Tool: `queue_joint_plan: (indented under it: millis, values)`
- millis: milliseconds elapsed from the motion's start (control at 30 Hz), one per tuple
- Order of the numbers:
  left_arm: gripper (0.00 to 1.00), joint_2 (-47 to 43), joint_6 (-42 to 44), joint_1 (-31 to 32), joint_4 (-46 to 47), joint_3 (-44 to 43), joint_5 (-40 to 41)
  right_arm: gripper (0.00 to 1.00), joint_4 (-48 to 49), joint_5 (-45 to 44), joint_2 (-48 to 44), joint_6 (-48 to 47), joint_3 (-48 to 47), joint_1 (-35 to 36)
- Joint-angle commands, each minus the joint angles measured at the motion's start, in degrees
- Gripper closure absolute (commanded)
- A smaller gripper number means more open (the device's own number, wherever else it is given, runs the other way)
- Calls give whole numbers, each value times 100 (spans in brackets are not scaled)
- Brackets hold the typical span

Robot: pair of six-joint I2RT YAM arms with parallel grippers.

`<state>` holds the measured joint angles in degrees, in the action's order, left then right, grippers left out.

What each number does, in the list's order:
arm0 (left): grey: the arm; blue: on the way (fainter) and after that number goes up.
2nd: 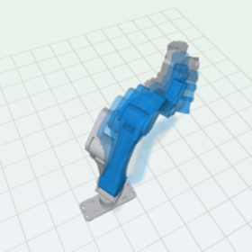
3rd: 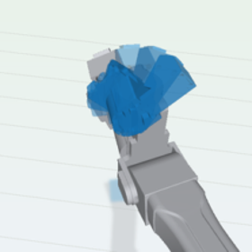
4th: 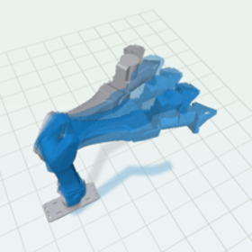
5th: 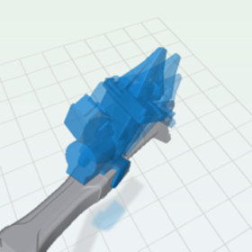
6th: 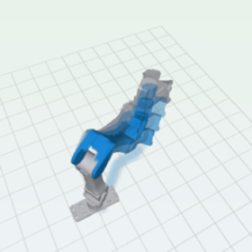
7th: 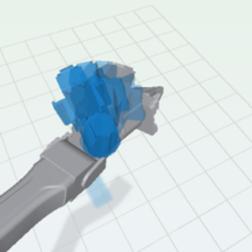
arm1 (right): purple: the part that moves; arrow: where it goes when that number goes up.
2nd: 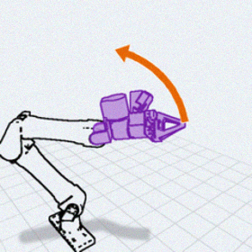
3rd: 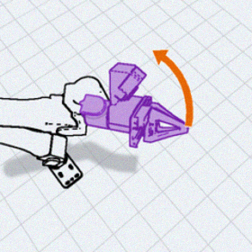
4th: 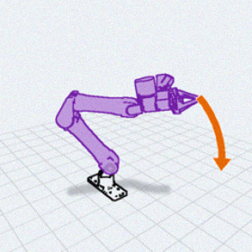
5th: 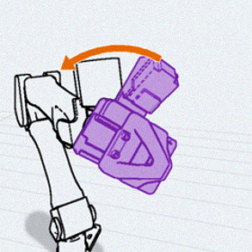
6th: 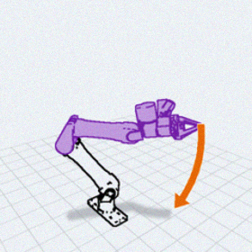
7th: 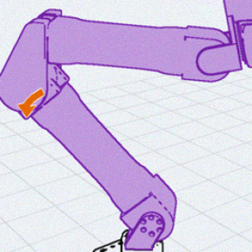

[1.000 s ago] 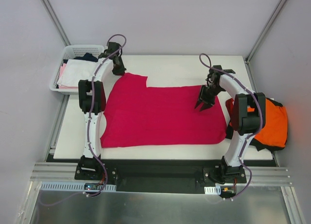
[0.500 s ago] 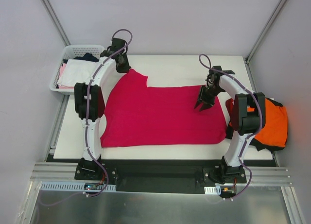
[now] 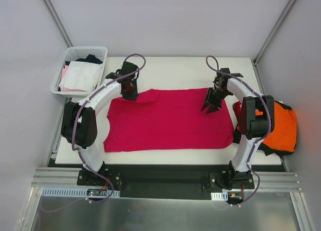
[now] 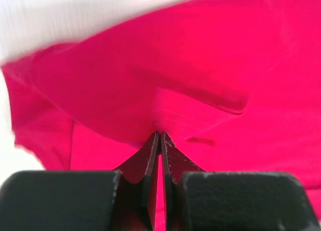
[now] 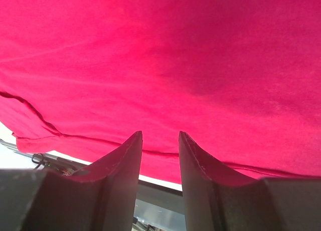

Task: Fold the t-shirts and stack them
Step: Fold the tshirt

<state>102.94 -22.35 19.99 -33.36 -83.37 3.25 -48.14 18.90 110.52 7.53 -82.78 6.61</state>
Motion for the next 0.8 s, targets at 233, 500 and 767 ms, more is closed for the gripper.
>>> queue_joint_plan:
  millis: [233, 500, 767]
  values:
    - [96, -1987, -296, 137, -30, 1885, 273, 62, 77, -17, 4, -76, -10, -98]
    - [95, -2559, -349, 128, -135, 2360, -17, 62, 59, -70, 66, -59, -54, -99]
    - [83, -2437, -472, 137, -135, 2625, -271, 62, 77, 9, 251, 47, -282, -99]
